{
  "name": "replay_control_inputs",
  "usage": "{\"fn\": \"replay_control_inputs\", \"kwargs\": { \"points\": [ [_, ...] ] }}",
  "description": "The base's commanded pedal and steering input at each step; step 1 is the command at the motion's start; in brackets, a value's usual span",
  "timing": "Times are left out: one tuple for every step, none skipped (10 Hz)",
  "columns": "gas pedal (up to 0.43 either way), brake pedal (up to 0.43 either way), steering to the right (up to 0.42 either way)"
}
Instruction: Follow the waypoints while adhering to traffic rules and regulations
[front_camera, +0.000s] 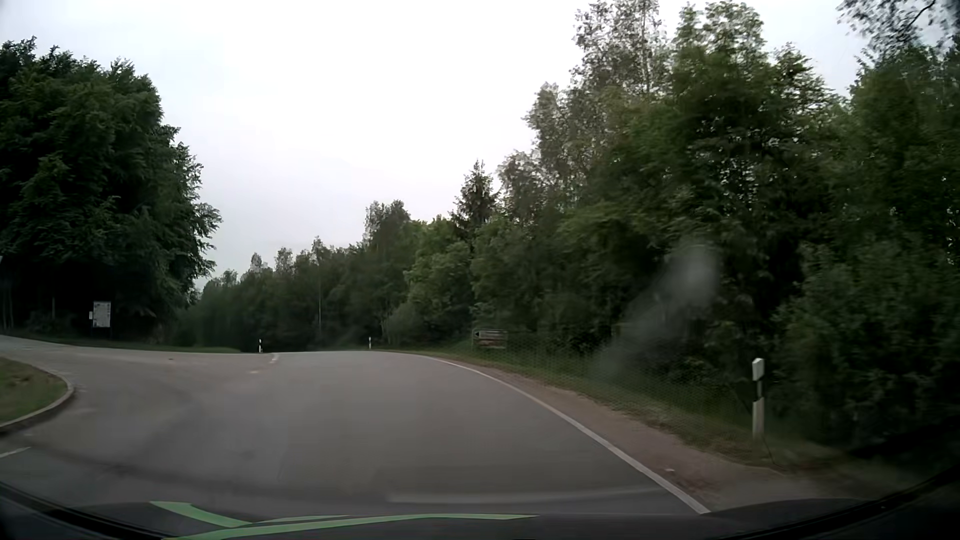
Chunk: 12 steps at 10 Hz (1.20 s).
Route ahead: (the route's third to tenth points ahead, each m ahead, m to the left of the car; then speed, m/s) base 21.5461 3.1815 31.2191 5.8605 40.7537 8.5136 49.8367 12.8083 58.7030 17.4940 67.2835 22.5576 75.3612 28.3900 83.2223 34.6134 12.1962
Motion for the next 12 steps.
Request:
{"fn": "replay_control_inputs", "kwargs": {
  "points": [
    [0.15, 0.0, -0.046],
    [0.15, 0.0, -0.047],
    [0.15, 0.0, -0.048],
    [0.138, 0.0, -0.049],
    [0.138, 0.0, -0.049],
    [0.138, 0.0, -0.05],
    [0.138, 0.0, -0.05],
    [0.138, 0.0, -0.05],
    [0.138, 0.0, -0.05],
    [0.13, 0.0, -0.05],
    [0.13, 0.0, -0.05],
    [0.13, 0.0, -0.05]
  ]
}}
